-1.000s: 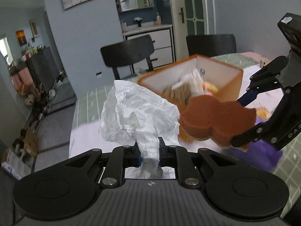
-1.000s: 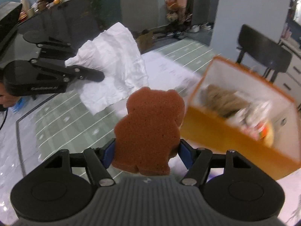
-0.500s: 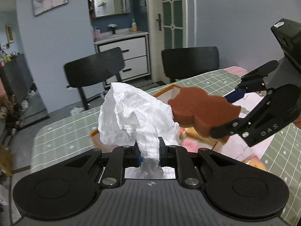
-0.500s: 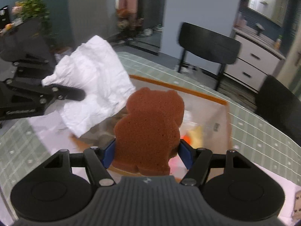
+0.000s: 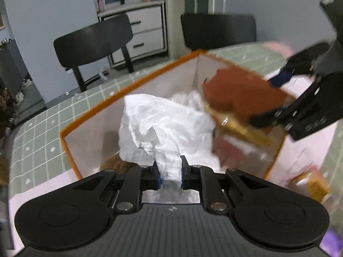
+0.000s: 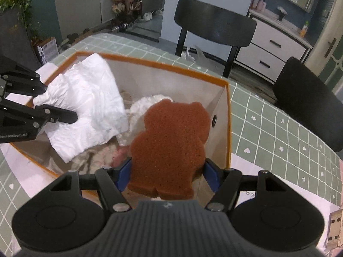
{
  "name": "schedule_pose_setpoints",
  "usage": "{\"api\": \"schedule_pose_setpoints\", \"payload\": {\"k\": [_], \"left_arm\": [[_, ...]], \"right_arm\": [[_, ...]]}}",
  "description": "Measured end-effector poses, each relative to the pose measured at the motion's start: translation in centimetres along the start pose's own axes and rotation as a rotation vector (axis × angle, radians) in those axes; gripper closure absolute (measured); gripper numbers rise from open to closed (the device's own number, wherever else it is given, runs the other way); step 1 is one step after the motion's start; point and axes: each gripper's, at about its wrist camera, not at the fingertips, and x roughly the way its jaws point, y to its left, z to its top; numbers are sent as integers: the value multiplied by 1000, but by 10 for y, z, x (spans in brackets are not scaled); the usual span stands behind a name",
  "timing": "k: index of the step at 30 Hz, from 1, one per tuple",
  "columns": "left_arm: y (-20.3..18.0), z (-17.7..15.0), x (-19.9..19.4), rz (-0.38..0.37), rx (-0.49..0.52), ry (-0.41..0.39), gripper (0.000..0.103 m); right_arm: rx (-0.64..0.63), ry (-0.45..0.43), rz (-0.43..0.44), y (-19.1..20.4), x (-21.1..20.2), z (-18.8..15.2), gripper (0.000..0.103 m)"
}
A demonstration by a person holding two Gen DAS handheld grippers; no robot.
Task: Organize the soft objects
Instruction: 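Carry the white tissue and brown bear sponge over the orange box with both tools, then open both tools to drop the tissue and sponge into the box, withdraw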
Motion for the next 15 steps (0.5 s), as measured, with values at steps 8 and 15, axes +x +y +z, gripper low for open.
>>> {"api": "schedule_pose_setpoints", "payload": {"k": [8, 15], "left_arm": [[-9, -1, 21, 16, 60, 126, 84], [-11, 2, 29, 33, 55, 145, 73]], "right_arm": [[-16, 51, -13, 7, 20, 1, 34], [-6, 96, -31, 9, 33, 2, 34]]}}
